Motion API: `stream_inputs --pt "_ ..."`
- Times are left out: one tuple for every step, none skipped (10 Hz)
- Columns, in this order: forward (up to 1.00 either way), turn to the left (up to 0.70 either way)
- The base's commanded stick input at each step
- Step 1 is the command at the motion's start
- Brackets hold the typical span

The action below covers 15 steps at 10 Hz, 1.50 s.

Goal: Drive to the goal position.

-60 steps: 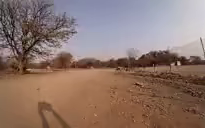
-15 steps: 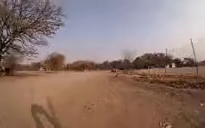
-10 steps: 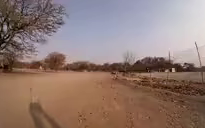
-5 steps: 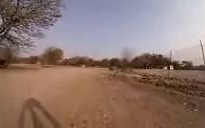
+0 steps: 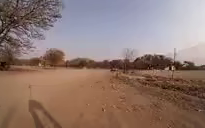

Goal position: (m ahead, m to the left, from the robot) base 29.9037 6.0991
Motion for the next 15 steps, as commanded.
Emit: stream_inputs --pt "0.7 0.0" --pt "0.7 0.0" --pt "0.7 0.0" --pt "0.7 0.0" --pt "0.7 0.0" --pt "0.7 0.0" --pt "0.7 0.0" --pt "0.7 0.0" --pt "0.7 0.0" --pt "0.7 0.0" --pt "0.7 0.0" --pt "0.7 0.0" --pt "0.7 0.16" --pt "0.7 0.33" --pt "0.7 0.35"
